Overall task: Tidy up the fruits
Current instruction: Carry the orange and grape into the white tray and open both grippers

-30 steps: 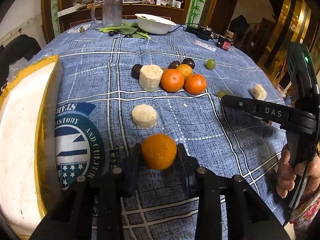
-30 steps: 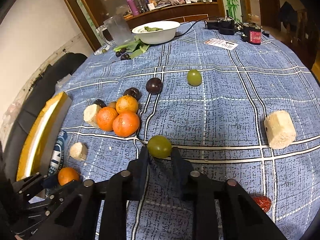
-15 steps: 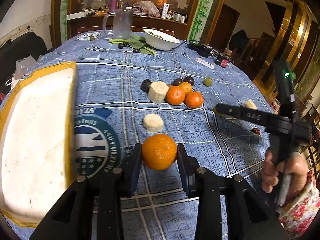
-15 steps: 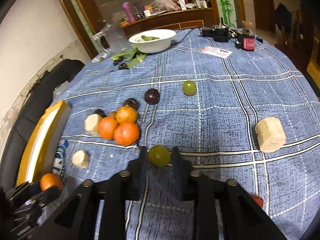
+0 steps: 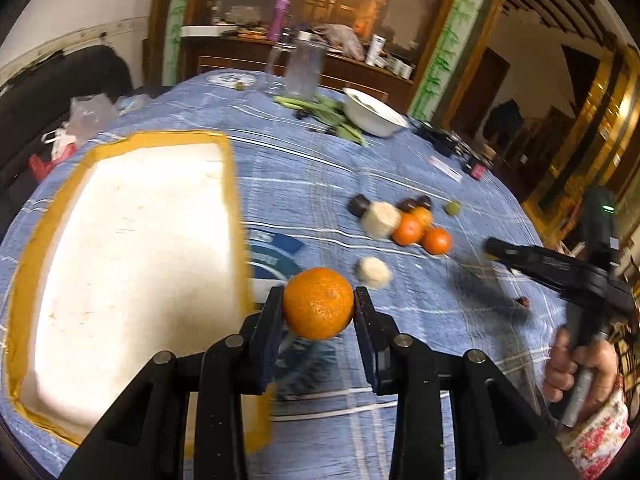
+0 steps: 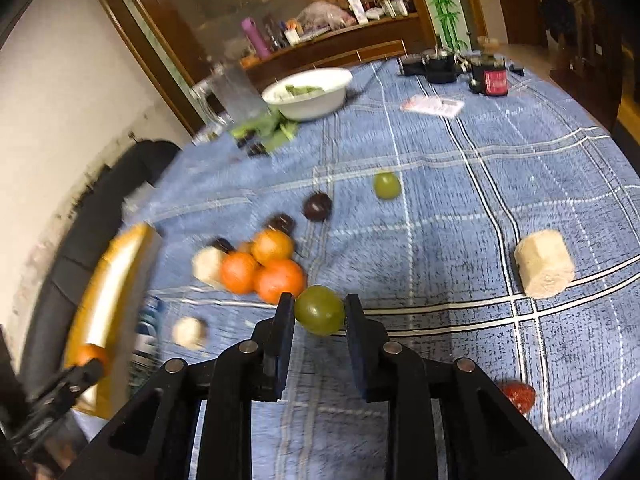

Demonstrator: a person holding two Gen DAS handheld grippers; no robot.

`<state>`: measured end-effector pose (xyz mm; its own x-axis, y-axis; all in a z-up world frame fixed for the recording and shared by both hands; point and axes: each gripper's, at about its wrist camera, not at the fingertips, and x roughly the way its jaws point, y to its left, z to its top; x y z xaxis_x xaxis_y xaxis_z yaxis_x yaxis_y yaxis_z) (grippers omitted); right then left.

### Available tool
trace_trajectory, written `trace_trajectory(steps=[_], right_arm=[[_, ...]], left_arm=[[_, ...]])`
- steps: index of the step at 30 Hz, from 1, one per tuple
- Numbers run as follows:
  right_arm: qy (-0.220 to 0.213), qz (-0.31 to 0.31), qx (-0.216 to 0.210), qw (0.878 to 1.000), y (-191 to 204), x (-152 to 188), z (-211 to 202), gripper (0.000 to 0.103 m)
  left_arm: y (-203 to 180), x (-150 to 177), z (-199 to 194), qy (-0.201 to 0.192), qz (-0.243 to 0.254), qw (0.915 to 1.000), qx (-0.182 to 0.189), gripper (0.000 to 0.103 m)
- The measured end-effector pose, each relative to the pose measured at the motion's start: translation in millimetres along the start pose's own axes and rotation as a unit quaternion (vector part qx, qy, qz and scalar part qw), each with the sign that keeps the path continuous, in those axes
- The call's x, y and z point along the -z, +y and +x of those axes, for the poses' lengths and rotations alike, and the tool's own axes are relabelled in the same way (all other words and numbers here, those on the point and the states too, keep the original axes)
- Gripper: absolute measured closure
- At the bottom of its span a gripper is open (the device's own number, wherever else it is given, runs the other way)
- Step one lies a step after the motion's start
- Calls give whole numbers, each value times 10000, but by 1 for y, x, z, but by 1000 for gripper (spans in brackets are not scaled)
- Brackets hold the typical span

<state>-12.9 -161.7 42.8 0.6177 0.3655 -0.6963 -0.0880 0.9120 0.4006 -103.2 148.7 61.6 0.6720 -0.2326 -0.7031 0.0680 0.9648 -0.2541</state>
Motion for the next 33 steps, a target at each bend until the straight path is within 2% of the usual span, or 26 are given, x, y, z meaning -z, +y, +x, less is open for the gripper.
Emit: trace_trajectory(steps=[2, 6, 10, 15, 18, 20, 22, 23, 25, 27, 29, 31, 33], right_arm=[[-43, -122, -147, 9998, 17, -2, -9, 76], [87, -586, -704, 9958, 74, 3, -13, 76], [444, -993, -1272, 9859, 136, 17, 7, 76], [863, -1504, -1573, 9722, 205, 40, 45, 75], [1034, -1799, -1550, 9659, 231, 54, 63, 75], [1120, -1931, -1494, 9632, 241, 62, 74, 74], [1157, -2030, -1394, 9623, 252, 68, 83, 74], [1213, -2059, -1356, 9615, 255, 69, 89, 73], [1234, -2044, -1409, 9608, 257, 69, 89, 62], [1090, -2006, -1438, 9629, 254, 66, 79, 58], [908, -1942, -1417, 9664, 250, 62, 67, 58], [736, -1905, -1165, 9720, 240, 62, 57, 58], [709, -2003, -946, 9726, 235, 67, 51, 58]], left_arm=[[17, -1, -4, -59, -122, 9997, -222, 70], [55, -3, -8, -103, -467, 9970, -608, 70], [93, -1, -11, -17, -871, 9928, -820, 70], [120, 6, -19, -4, -1140, 9891, -927, 69], [126, 7, -25, -64, -1189, 9887, -911, 64], [131, 5, -31, -171, -1262, 9878, -898, 51], [137, 4, -38, -285, -1360, 9863, -891, 44], [140, 4, -40, -307, -1403, 9858, -872, 43], [148, 4, -42, -339, -1510, 9847, -798, 43], [151, 4, -43, -352, -1558, 9840, -786, 43], [154, 5, -46, -387, -1608, 9833, -766, 43], [155, 5, -46, -407, -1646, 9827, -744, 42], [156, 6, -47, -426, -1672, 9824, -719, 42]])
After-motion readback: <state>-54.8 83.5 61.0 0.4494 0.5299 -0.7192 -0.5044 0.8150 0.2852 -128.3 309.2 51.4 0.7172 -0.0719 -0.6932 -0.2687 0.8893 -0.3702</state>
